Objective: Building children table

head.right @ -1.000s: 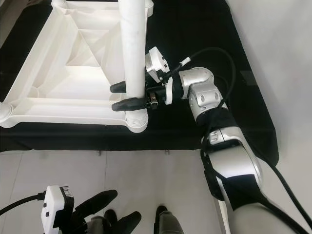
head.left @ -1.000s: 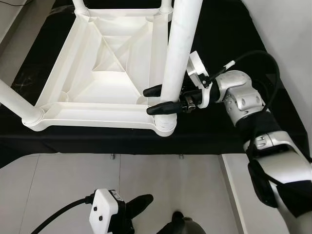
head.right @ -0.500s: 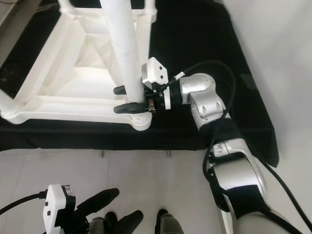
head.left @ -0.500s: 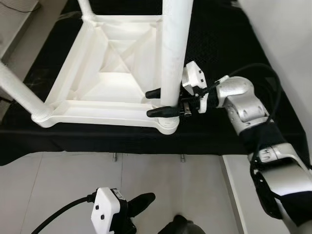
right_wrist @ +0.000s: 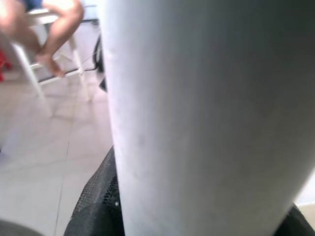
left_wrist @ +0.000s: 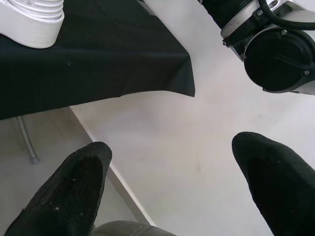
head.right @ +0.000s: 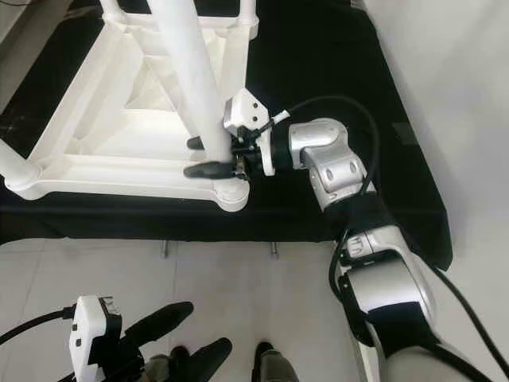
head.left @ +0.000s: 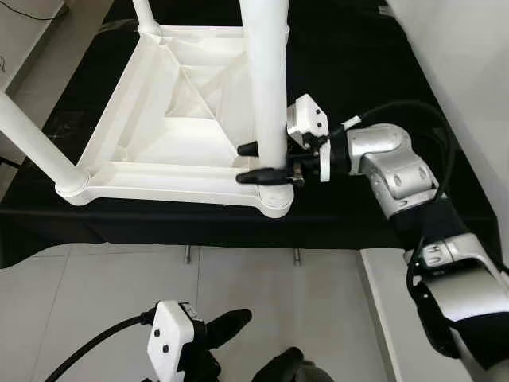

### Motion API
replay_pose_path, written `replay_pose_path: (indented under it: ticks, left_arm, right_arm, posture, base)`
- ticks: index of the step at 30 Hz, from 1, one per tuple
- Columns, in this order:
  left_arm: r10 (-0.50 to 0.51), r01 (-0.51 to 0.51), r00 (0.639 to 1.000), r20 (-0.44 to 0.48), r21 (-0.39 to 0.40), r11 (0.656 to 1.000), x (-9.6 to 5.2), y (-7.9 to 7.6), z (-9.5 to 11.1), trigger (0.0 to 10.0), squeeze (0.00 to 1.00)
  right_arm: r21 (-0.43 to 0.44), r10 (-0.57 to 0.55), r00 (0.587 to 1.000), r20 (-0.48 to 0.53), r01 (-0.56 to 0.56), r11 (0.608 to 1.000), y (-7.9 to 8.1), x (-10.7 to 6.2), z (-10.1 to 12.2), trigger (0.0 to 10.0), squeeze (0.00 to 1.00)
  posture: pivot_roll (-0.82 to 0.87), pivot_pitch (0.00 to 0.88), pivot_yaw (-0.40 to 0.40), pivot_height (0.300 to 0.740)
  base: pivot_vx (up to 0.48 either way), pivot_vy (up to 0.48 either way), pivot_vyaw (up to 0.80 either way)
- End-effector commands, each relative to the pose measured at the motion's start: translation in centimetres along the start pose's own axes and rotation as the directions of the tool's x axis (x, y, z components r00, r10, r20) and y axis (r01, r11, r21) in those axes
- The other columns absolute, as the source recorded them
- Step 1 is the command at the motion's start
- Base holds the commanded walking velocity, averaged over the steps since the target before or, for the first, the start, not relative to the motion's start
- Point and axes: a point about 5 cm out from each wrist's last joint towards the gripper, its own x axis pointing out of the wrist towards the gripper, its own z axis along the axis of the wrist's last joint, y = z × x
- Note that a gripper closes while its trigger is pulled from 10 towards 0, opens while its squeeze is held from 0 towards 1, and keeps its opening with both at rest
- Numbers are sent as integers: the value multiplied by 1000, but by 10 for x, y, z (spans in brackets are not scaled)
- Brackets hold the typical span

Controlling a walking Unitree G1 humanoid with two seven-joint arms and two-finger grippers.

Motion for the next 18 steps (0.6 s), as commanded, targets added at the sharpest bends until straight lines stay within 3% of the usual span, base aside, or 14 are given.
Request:
replay_pose_path:
  ticks: [1,6,8,12,13,16,17,18]
  left_arm:
    - [6,-6,1000,-23,-17,1000,-1,0,-5,10000,0]
    - [4,-4,1000,-23,-18,1000,-1,0,-5,10000,0]
    - [1,-2,1000,-24,-18,1000,-1,0,-5,10000,0]
    - [1,-2,1000,-24,-17,1000,-1,0,-5,10000,0]
    - [4,-4,1000,-23,-16,1000,-1,1,-5,10000,0]
    - [4,-5,1000,-22,-15,1000,-1,1,-5,10000,0]
    - [5,-5,1000,-21,-15,1000,-1,1,-5,10000,0]
    - [5,-5,1000,-21,-15,1000,-1,1,-5,10000,0]
  right_arm:
    - [159,-152,957,-246,194,968,-1,-17,-62,10000,0]
    - [181,-219,943,-251,268,946,-5,-24,-64,10000,0]
    - [198,-307,920,-244,357,913,-9,-30,-64,10000,0]
    - [197,-345,910,-228,390,899,-10,-32,-63,10000,0]
    - [194,-430,874,-226,473,859,-4,-34,-63,10000,0]
    - [198,-461,857,-231,505,840,-1,-35,-64,10000,0]
    - [200,-519,823,-232,562,803,2,-35,-64,10000,0]
    - [200,-519,823,-232,562,803,2,-35,-64,10000,0]
  posture:
    - [19,400,-6,740]
    - [16,399,-5,740]
    - [15,398,-7,740]
    - [16,397,-8,740]
    - [10,397,-11,740]
    - [10,397,-11,740]
    - [10,397,-11,740]
    - [10,397,-11,740]
  base:
    - [0,0,0]
    - [0,0,0]
    - [0,0,0]
    - [0,0,0]
    - [0,0,0]
    - [0,0,0]
    - [0,0,0]
    - [0,0,0]
